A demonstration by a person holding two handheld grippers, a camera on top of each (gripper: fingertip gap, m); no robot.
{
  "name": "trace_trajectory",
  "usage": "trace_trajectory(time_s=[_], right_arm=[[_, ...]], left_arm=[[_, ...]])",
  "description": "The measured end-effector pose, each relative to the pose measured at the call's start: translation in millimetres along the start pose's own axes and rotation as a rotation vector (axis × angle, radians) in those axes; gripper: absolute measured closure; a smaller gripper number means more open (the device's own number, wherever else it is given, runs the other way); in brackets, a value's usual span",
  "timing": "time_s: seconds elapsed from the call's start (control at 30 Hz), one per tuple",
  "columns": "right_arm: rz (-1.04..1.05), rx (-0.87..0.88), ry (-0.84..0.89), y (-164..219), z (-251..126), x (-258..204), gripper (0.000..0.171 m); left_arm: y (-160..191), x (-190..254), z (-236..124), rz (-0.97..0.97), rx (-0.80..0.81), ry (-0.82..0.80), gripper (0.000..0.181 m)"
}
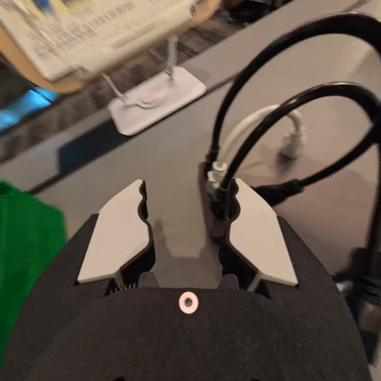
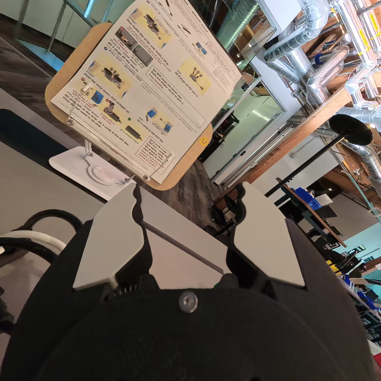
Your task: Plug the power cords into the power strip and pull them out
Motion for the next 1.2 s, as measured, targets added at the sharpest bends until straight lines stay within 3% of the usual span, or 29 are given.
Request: trace_trajectory(time_s=[0.03, 0.1, 0.13, 0.2, 0.47, 0.53, 0.63, 0.7, 0.87, 0.93, 1.2], right_arm=[[0.009, -0.003, 0.006, 1, 0, 3, 0.081], [0.033, -0.009, 0.008, 4, 1, 10, 0.081], [0.044, -0.015, 0.007, 6, 1, 12, 0.081], [0.065, -0.021, 0.001, 9, 2, 17, 0.081], [0.124, -0.029, -0.113, 10, -5, 25, 0.081], [0.139, -0.043, -0.283, 10, -7, 18, 0.081], [0.246, -0.091, -0.876, 13, -19, -11, 0.08], [0.214, -0.177, -1.078, 20, -27, -24, 0.08], [-0.014, -0.442, -0.966, 48, -7, -46, 0.08], [-0.009, -0.519, -0.999, 58, 4, -54, 0.092], [-0.041, -0.536, -0.899, 77, 29, -45, 0.112]], left_arm=[[3, 3, 5, -0.042, -0.042, 0.084, 0.103], [10, 11, 12, -0.067, -0.131, 0.232, 0.107], [14, 15, 17, -0.064, -0.182, 0.27, 0.1], [21, 22, 24, -0.022, -0.267, 0.281, 0.091], [35, 31, 36, -0.057, -0.397, 0.337, 0.096], [40, 30, 39, -0.056, -0.434, 0.347, 0.097], [45, 32, 42, -0.097, -0.475, 0.412, 0.097], [45, 31, 43, -0.077, -0.475, 0.405, 0.102], [47, 35, 40, -0.026, -0.497, 0.405, 0.099], [47, 37, 37, 0.0, -0.518, 0.404, 0.099], [45, 53, 24, 0.041, -0.556, 0.482, 0.105]])
Point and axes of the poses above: each gripper's, where its closed fingertips meet, z out along the fingers, y out of its underside, x = y × z across the jaws, the point moved 9 cm from there along -z, back along the fingers, and after that the axes turned 6 degrees about -y, right-handed, at the moved point
